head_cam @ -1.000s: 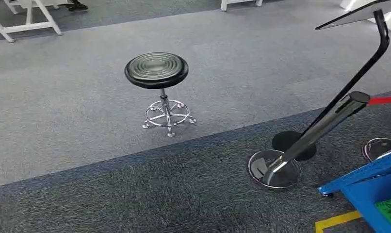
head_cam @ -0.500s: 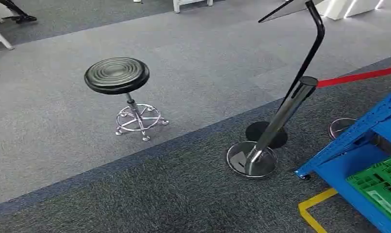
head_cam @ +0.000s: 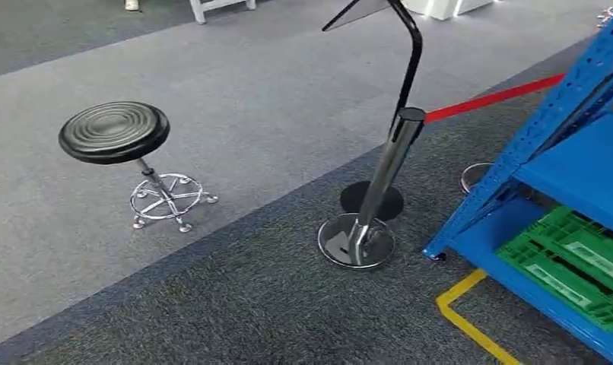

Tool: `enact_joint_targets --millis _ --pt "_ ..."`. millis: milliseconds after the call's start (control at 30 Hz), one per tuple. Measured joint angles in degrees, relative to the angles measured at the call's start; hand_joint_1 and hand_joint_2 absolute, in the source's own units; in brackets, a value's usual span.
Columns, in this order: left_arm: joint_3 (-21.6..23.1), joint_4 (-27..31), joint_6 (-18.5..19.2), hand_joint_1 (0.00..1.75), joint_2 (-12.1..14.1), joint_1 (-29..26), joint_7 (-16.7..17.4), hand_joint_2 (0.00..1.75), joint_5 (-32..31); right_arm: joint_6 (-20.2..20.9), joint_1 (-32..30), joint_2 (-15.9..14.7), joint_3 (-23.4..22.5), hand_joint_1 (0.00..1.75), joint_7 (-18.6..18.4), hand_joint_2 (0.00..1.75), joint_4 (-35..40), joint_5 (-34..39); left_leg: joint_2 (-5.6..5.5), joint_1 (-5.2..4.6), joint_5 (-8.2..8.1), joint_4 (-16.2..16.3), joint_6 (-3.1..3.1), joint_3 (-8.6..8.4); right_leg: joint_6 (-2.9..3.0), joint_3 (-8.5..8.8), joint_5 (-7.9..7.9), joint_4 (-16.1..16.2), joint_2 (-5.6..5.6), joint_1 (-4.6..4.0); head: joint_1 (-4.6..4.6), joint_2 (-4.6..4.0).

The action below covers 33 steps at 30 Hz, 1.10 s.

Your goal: Take the parts from the cabinet and place them on the table.

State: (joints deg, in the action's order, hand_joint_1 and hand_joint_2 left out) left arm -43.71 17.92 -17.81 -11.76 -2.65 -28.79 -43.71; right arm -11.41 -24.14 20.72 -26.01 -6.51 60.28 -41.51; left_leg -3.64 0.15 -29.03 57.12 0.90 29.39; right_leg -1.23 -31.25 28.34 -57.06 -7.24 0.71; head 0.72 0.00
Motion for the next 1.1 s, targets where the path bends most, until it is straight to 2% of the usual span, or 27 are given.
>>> enact_joint_targets --millis 33,67,100,133,200,233,267,333,367,400,433,467,533,567,600,633,700,733,767,833,867,900,933,967,1033,1067,1100 --pt "0.0 0.0 0.0 0.0 0.0 0.1 0.0 0.0 0.0 0.0 -0.2 0.0 0.0 0.0 0.0 0.0 0.0 0.0 0.68 0.32 0.45 -0.9 0.31 -0.17 -0.5 -0.47 -0.08 0.1 -0.57 -0.24 0.15 0.0" --pt "0.0 0.0 0.0 0.0 0.0 0.2 0.0 0.0 0.0 0.0 -0.2 0.0 0.0 0.0 0.0 0.0 0.0 0.0 1.88 0.61 0.91 -1.5 0.3 -0.41 -0.55 -0.76 0.59 -0.8 1.58 -0.28 0.15 0.0" --pt "-0.1 0.0 0.0 0.0 0.0 0.2 0.0 0.0 0.0 -0.2 -0.1 0.0 0.0 0.0 0.0 0.0 0.0 0.0 2.26 0.61 0.95 -1.7 0.67 -0.37 -0.85 -1.87 2.31 -2.8 4.26 -0.36 0.75 0.0" --pt "-0.1 0.0 0.0 0.0 0.0 0.0 0.0 0.0 0.0 -0.2 0.1 0.0 0.0 0.0 0.0 0.0 0.0 0.0 3.26 0.53 0.91 -1.7 0.82 -0.28 -1.16 -3.95 4.92 -6.9 5.7 -0.24 1.14 0.0" --pt "-0.2 0.0 0.1 0.0 -0.1 -0.2 0.0 0.0 0.0 -0.2 0.2 0.0 0.0 0.0 -0.1 0.0 0.0 0.0 5.15 0.43 0.78 -1.7 0.87 -0.14 -1.78 -8.09 8.88 -15.7 6.58 -0.03 1.09 0.0" --pt "-0.2 0.0 0.1 0.0 -0.1 -0.1 0.0 0.0 0.0 -0.2 0.1 0.0 0.0 0.0 -0.1 0.0 0.0 0.0 5.89 0.43 0.73 -1.6 0.83 -0.12 -2.01 -8.84 9.11 -17.5 6.74 0.05 1.13 0.0" --pt "-0.2 0.0 0.1 0.0 -0.1 -0.1 0.0 0.0 0.0 -0.2 -0.1 0.0 0.0 0.0 -0.1 0.0 0.0 0.0 6.68 0.43 0.69 -1.6 0.77 -0.17 -2.18 -8.1 7.85 -16.4 6.88 0.21 1.11 0.0" --pt "-0.2 0.0 0.2 0.0 -0.2 0.0 0.0 0.0 0.0 -0.2 -0.1 0.0 0.0 0.0 -0.2 0.0 0.0 0.0 8.02 0.45 0.46 -1.5 0.41 -0.39 -2.34 -3.14 3.43 -7.8 8.06 0.46 1.11 0.0" --pt "-0.2 0.0 0.2 0.0 -0.2 0.0 0.0 0.0 0.0 -0.2 0.0 0.0 0.0 0.0 -0.2 0.0 0.0 0.1 8.54 0.45 0.25 -1.4 0.08 -0.67 -2.31 -0.01 1.64 -2.7 10.0 0.46 1.13 0.0" --pt "-0.2 0.0 0.2 0.0 -0.2 -0.1 0.0 0.0 0.0 -0.2 0.2 0.0 0.0 0.0 -0.2 0.0 0.1 0.1 8.91 -0.01 -0.05 -1.1 -0.39 -0.78 -2.09 1.42 1.77 0.2 12.4 0.31 1.31 0.0" --pt "-0.2 0.0 0.2 0.0 -0.2 -0.2 0.0 0.0 0.0 -0.2 0.3 0.0 0.1 0.0 -0.2 0.0 0.1 0.2 9.37 -0.18 -0.4 -0.8 -0.8 -0.91 -1.17 1.7 1.34 0.1 11.3 0.32 1.09 0.0" --pt "-0.2 0.0 0.2 0.0 -0.1 0.0 0.0 0.0 0.0 -0.2 0.1 0.0 0.1 0.0 -0.2 0.0 0.1 0.2 9.85 -0.17 -0.32 -0.8 -0.99 -1.07 -0.78 1.05 1.46 0.0 10.83 0.2 0.74 0.0" --pt "-0.2 0.0 0.2 0.0 -0.1 0.3 0.0 0.0 0.0 -0.2 -0.3 0.0 0.2 0.0 -0.4 0.0 0.1 0.4 10.76 0.05 -0.44 -0.9 -1.45 -1.5 -0.09 0.96 1.43 0.0 9.87 0.04 0.87 0.0" --pt "-0.2 0.0 0.2 0.0 -0.1 0.3 0.0 0.0 0.0 -0.2 -0.4 0.0 0.2 0.0 -0.5 0.0 0.1 0.4 10.06 0.33 -1.07 -0.5 -2.04 -1.53 0.51 1.75 1.09 0.2 9.21 0.39 0.85 0.0" --pt "-0.2 0.0 0.2 0.0 -0.1 0.2 -0.1 0.0 0.0 -0.2 -0.4 0.0 0.1 0.0 -0.6 0.0 0.2 0.5 7.16 0.45 -2.95 1.4 -2.32 -0.87 0.79 1.51 0.92 0.2 8.75 0.4 0.65 0.0" --pt "-0.3 0.0 0.3 0.0 -0.1 0.2 -0.1 0.0 -0.1 -0.2 -0.4 0.0 0.2 0.0 -0.7 0.0 0.3 0.5 5.53 0.53 -5.42 5.0 -2.35 0.7 1.06 1.35 0.74 0.1 8.16 0.39 0.57 0.0" --pt "-0.6 0.0 0.5 0.0 -0.1 -0.1 -0.1 0.0 -0.2 -0.1 -0.3 0.0 0.5 0.0 -0.9 0.0 0.5 0.6 4.31 0.48 -9.62 14.7 -2.41 5.1 1.25 1.12 0.63 0.1 6.6 0.29 0.55 0.0" --pt "-0.7 0.0 0.6 0.0 -0.1 -0.2 -0.1 0.0 -0.2 -0.1 -0.4 0.0 0.5 0.0 -0.9 0.0 0.5 0.7 4.23 0.48 -9.9 17.3 -2.34 6.5 1.25 1.14 0.63 0.1 5.79 0.24 0.57 0.0" --pt "-0.8 0.0 0.6 0.0 -0.1 -0.3 -0.1 0.0 -0.3 0.0 -0.5 0.0 0.5 0.0 -1.0 0.0 0.5 0.7 4.21 0.48 -8.84 17.2 -2.2 6.61 1.25 1.25 0.63 0.1 5.02 0.19 0.59 0.0" --pt "-0.8 0.0 0.7 0.0 -0.1 -0.3 -0.1 0.0 -0.6 0.0 -0.6 0.0 0.5 0.0 -1.0 0.0 0.5 0.7 3.78 0.47 -3.34 10.6 -1.57 4.23 1.24 1.53 0.63 0.1 3.29 0.07 0.61 0.0" --pt "-0.8 0.0 0.8 0.0 -0.1 -0.3 -0.2 0.0 -0.7 0.1 -0.6 0.0 0.5 0.0 -1.0 0.0 0.5 0.7 2.62 0.41 -0.41 5.5 -1.12 2.18 1.21 1.69 0.62 0.1 2.45 0.0 0.56 0.0" --pt "-1.0 0.0 1.0 0.0 0.1 -0.3 -0.2 0.0 -0.7 0.1 -0.5 0.0 0.6 0.0 -1.0 0.0 0.5 0.7 -0.36 0.42 0.92 1.8 -0.53 0.89 1.09 0.89 0.59 0.1 1.97 0.17 0.61 0.0" --pt "-1.0 0.0 1.1 0.0 0.0 -0.3 -0.3 0.0 -0.8 0.2 -0.3 0.0 0.6 0.0 -1.0 0.0 0.5 0.6 -0.77 0.55 0.54 0.6 -0.19 0.51 0.67 1.46 0.81 -0.3 1.13 -0.22 0.65 0.0" --pt "-1.1 0.0 1.3 0.0 0.0 -0.3 -0.4 0.0 -0.8 0.2 -0.2 0.0 0.6 0.0 -0.9 0.0 0.6 0.6 -0.43 0.5 0.09 0.0 -0.55 0.23 0.33 0.81 0.62 -0.3 0.57 -0.05 0.43 0.0" --pt "-1.1 0.0 1.6 0.0 0.0 -0.1 -0.6 0.0 -0.9 0.2 -0.6 0.0 0.6 0.0 -0.8 0.0 0.6 0.5 0.29 0.24 0.22 0.1 -0.43 0.3 -0.49 -0.13 0.24 0.1 -0.39 0.34 0.45 0.0" --pt "-1.1 0.0 1.6 0.0 -0.1 0.0 -0.7 0.0 -0.9 0.2 -0.7 0.0 0.6 0.0 -0.8 0.0 0.6 0.5 0.99 0.65 0.67 -0.7 0.0 0.17 -0.73 -0.09 0.42 -0.2 -0.17 0.22 0.57 0.0" --pt "-1.1 0.0 1.6 0.0 -0.1 0.1 -0.7 0.0 -0.9 0.2 -0.8 0.0 0.5 0.0 -0.8 0.0 0.6 0.5 1.85 0.69 0.78 -0.9 0.27 0.08 -0.86 -0.67 1.39 -1.4 3.59 0.13 0.61 0.0"
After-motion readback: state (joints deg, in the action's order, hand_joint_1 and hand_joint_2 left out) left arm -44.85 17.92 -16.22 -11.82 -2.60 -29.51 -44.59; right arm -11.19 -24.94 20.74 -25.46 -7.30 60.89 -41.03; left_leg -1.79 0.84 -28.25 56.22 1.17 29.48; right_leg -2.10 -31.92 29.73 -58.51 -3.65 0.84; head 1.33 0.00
